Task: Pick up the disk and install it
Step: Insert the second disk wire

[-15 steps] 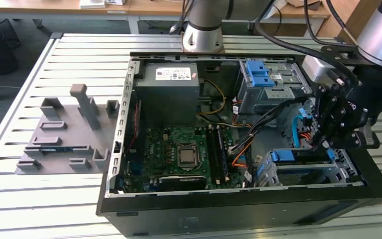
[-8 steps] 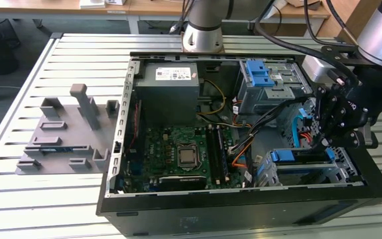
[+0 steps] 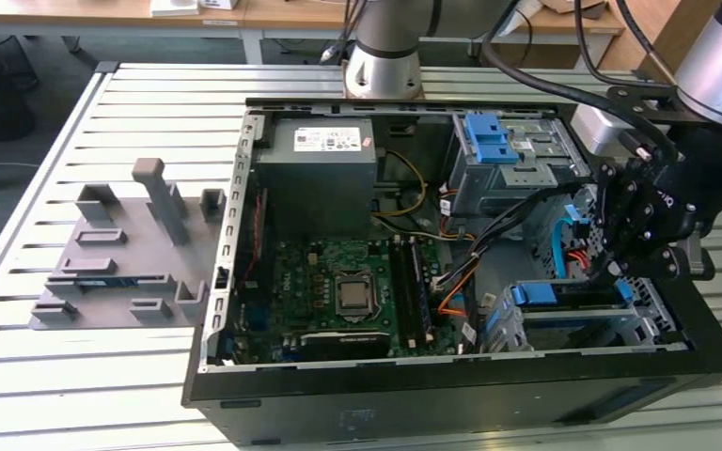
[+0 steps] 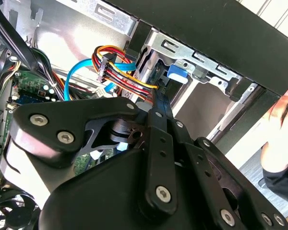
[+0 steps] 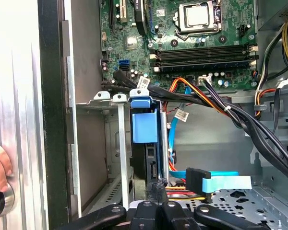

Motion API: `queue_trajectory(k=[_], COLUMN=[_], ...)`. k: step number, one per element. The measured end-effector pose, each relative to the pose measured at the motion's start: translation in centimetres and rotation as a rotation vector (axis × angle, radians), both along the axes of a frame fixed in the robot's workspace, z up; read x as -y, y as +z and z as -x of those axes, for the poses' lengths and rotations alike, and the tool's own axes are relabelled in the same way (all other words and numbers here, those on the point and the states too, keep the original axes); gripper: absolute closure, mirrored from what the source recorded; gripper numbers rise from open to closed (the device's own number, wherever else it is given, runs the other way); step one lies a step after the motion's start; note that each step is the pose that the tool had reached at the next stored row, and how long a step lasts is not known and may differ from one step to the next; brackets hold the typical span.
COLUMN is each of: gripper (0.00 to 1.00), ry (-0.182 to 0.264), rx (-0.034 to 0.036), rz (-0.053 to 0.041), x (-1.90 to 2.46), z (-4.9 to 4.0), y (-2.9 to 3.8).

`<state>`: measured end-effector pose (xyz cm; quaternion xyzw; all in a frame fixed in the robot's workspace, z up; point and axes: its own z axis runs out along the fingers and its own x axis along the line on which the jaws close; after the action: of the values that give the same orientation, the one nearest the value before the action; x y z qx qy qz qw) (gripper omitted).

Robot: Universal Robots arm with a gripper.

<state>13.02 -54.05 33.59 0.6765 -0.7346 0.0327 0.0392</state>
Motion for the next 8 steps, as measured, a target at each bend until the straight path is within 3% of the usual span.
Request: queue_trajectory(k=[8], gripper=[0.89], ry=[0.000], rx=[0.0003], rz=[0.0002], x=[0.00], z=[0.13], y=[0.02])
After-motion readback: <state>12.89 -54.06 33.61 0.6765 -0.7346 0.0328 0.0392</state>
